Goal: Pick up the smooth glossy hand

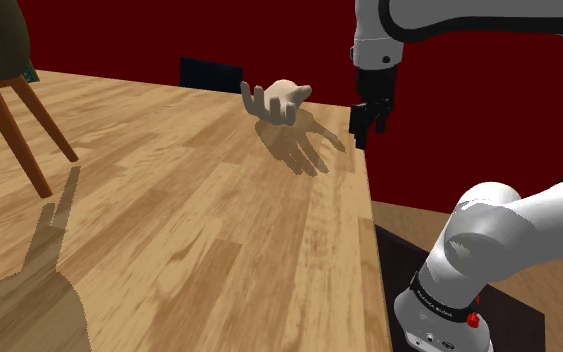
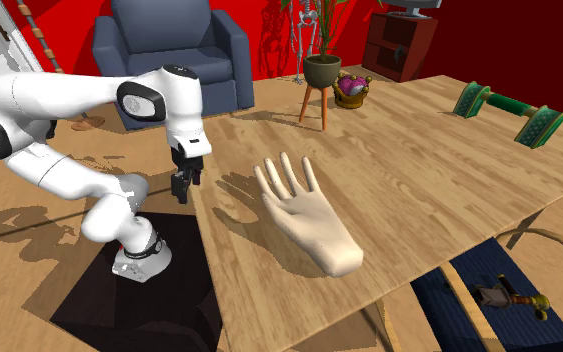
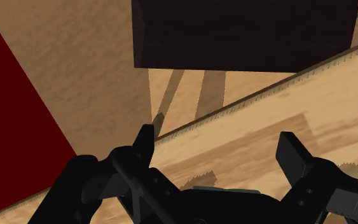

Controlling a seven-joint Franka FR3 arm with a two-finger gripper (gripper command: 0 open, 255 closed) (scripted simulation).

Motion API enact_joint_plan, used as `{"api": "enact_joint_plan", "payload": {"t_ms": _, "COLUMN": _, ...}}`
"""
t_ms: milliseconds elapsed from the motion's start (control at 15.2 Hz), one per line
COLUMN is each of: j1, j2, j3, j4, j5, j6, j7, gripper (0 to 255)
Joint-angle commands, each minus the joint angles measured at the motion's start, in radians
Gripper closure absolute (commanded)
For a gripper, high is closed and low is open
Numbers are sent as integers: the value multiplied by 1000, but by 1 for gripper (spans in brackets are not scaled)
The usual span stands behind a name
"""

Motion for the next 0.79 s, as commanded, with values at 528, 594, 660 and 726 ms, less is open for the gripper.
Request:
{"api": "enact_joint_plan", "payload": {"t_ms": 528, "j1": -41, "j2": 346, "j3": -53, "j4": 316, "j5": -21, "j6": -1, "j7": -40, "gripper": 0}}
{"api": "enact_joint_plan", "payload": {"t_ms": 594, "j1": -45, "j2": 388, "j3": -59, "j4": 361, "j5": -22, "j6": -8, "j7": -45, "gripper": 0}}
{"api": "enact_joint_plan", "payload": {"t_ms": 660, "j1": -49, "j2": 431, "j3": -65, "j4": 408, "j5": -22, "j6": -16, "j7": -51, "gripper": 0}}
{"api": "enact_joint_plan", "payload": {"t_ms": 726, "j1": -52, "j2": 474, "j3": -71, "j4": 456, "j5": -22, "j6": -25, "j7": -56, "gripper": 0}}
